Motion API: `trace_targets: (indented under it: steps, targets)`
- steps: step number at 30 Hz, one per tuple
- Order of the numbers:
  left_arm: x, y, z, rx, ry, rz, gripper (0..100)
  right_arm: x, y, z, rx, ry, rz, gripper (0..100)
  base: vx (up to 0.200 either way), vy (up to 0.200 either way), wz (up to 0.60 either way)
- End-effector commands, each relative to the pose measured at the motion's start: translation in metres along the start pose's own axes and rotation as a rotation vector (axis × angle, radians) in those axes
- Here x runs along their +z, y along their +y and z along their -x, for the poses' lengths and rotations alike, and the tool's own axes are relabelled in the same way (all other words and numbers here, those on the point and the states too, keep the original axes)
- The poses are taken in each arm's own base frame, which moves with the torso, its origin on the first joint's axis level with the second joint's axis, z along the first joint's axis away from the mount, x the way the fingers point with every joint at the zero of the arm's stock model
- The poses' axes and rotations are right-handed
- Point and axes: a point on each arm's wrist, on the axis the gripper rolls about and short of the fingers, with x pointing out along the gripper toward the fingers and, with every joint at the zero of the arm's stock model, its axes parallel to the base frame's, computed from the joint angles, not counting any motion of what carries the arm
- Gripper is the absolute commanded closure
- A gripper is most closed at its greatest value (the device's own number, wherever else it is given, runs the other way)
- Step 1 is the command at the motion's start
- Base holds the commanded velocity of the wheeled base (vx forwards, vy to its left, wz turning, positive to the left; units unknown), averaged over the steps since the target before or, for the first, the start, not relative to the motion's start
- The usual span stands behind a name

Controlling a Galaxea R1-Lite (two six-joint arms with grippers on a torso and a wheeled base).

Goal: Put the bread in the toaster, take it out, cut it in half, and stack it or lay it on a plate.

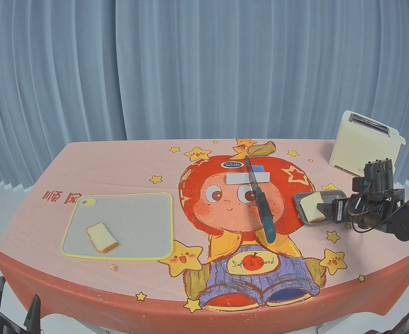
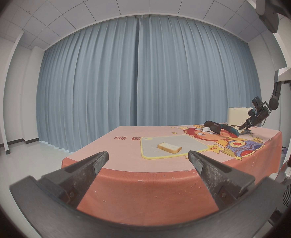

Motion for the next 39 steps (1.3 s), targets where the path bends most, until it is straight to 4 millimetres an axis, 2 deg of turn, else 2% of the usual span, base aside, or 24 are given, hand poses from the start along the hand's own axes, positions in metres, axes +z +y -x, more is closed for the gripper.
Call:
trace_targets:
  steps: [1, 23, 29, 39]
  targets:
    - [-0.005, 0.000, 0.000, 0.001, 0.001, 0.000, 0, -0.004, 0.001, -0.006, -0.001, 0.022, 0.004, 0, 0.000, 0.000, 0.00]
    - [-0.005, 0.000, 0.000, 0.001, 0.001, 0.000, 0, -0.004, 0.010, -0.003, 0.031, 0.015, 0.019, 0, 0.000, 0.000, 0.00]
    - [-0.005, 0.000, 0.000, 0.002, 0.001, 0.002, 0, 0.003, 0.010, -0.002, 0.043, -0.058, 0.001, 0, 0.000, 0.000, 0.00]
    - [-0.005, 0.000, 0.000, 0.002, 0.001, 0.002, 0, -0.005, 0.011, -0.002, 0.050, -0.073, 0.018, 0, 0.000, 0.000, 0.00]
